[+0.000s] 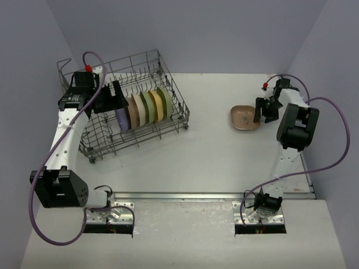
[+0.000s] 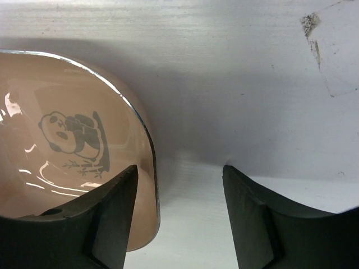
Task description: Unload the plates from the dish rack
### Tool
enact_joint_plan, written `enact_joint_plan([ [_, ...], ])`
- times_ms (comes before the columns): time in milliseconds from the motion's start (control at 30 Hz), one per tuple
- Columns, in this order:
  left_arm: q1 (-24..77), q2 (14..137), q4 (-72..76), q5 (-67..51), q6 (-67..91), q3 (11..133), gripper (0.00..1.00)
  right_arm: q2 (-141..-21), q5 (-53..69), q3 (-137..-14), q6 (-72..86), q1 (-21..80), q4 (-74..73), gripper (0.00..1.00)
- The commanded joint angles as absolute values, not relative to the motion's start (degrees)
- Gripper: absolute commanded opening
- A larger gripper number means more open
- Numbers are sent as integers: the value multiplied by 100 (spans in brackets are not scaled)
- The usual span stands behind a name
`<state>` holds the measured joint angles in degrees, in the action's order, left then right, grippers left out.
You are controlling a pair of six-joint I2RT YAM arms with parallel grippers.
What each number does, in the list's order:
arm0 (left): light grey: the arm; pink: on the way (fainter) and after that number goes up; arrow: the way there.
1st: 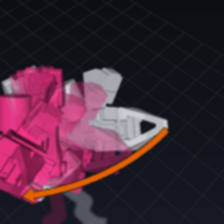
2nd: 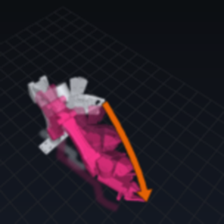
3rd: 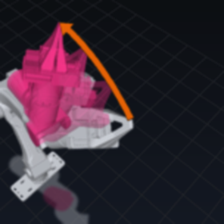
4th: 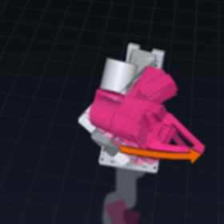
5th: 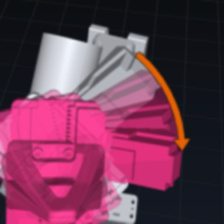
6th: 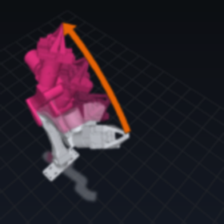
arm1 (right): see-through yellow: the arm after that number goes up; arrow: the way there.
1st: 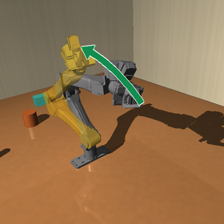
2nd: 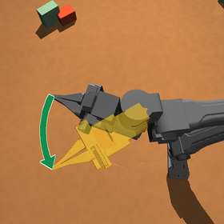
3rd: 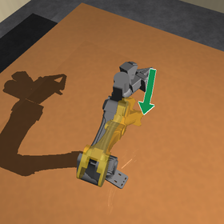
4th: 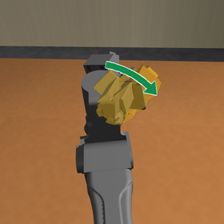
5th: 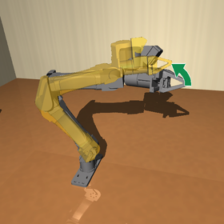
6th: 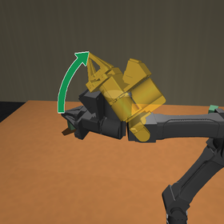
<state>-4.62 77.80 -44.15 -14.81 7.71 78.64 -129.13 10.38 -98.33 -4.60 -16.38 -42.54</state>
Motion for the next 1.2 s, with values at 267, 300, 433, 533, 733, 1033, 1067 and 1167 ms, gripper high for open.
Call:
enact_joint_plan([
  [267,-1116,8007,-3434,-2742,1299,7240,70,-11567,1713,-10222,-448,-1587,-4763,97],
  [300,-1126,8042,-3363,-2790,1356,7188,70,-11469,1805,-10215,-442,-1554,-4805,98],
  [433,-1172,8205,-2898,-3034,1552,6963,66,-10943,2198,-10083,-402,-1364,-4945,99],
  [533,-1186,8279,-2670,-3102,1617,6786,63,-10602,2366,-9985,-316,-1256,-5035,99],
  [733,-1204,8331,-2333,-3119,1590,6486,58,-10270,2756,-10028,-134,-1161,-5228,99],
  [1033,-1293,8297,-1783,-3296,1714,6063,47,-10027,3006,-9965,-44,-1143,-5326,99],
  [1067,-1311,8290,-1758,-3296,1714,6039,47,-10009,3012,-9935,-44,-1143,-5320,99],
  [1167,-1341,8294,-1703,-3257,1693,5994,45,-9972,3045,-9879,-37,-1143,-5298,99],
])
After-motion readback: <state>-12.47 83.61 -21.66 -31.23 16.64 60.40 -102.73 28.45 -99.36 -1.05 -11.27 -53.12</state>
